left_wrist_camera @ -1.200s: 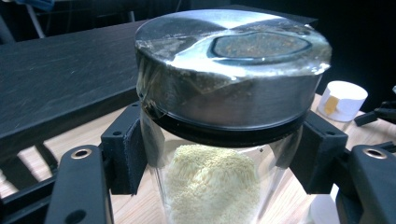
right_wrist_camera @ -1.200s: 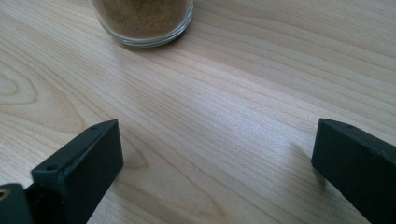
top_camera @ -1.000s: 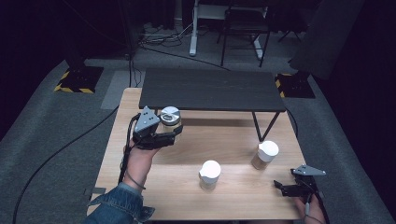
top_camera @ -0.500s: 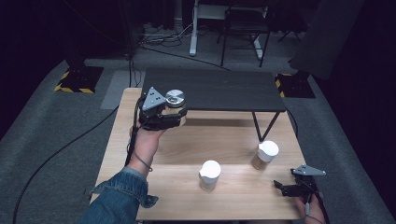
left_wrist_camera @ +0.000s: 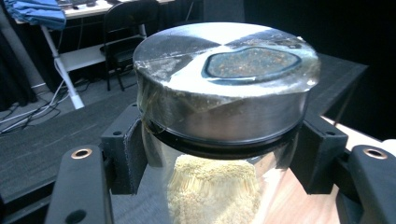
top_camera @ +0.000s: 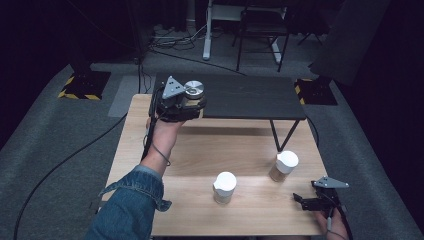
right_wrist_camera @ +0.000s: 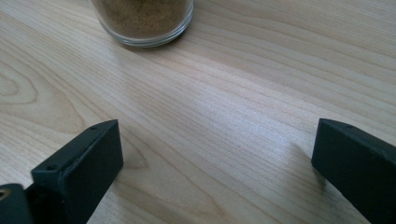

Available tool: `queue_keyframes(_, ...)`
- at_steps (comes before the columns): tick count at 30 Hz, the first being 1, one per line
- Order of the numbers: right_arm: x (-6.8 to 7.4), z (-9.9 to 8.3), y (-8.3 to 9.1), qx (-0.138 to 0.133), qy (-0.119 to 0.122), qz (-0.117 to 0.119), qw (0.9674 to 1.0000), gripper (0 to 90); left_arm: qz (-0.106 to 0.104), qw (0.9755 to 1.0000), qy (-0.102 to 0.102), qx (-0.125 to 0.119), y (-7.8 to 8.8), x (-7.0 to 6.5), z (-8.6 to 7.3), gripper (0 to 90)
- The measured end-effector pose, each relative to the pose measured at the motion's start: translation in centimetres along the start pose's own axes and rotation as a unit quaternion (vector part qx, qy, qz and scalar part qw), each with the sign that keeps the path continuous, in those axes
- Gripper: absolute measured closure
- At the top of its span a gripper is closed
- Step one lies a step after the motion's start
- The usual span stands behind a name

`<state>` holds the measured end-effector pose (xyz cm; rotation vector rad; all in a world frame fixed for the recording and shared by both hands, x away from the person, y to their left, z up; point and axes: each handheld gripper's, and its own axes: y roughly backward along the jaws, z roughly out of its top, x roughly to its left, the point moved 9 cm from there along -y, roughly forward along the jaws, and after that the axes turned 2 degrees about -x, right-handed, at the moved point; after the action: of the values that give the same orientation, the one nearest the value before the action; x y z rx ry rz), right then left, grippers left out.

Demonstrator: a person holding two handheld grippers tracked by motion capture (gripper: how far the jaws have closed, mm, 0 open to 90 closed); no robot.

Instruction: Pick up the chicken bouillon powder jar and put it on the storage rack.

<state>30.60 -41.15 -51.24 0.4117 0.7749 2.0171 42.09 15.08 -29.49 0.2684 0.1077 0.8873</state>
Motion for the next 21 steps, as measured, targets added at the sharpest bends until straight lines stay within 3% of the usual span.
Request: queue_keyframes(21,0.0,0.0,0.0,0.000,-0.001,-0.001,1.0000,1.7,0.013,0.9998,0.013,0.001,-4.0,1.7,-0.3,31.0)
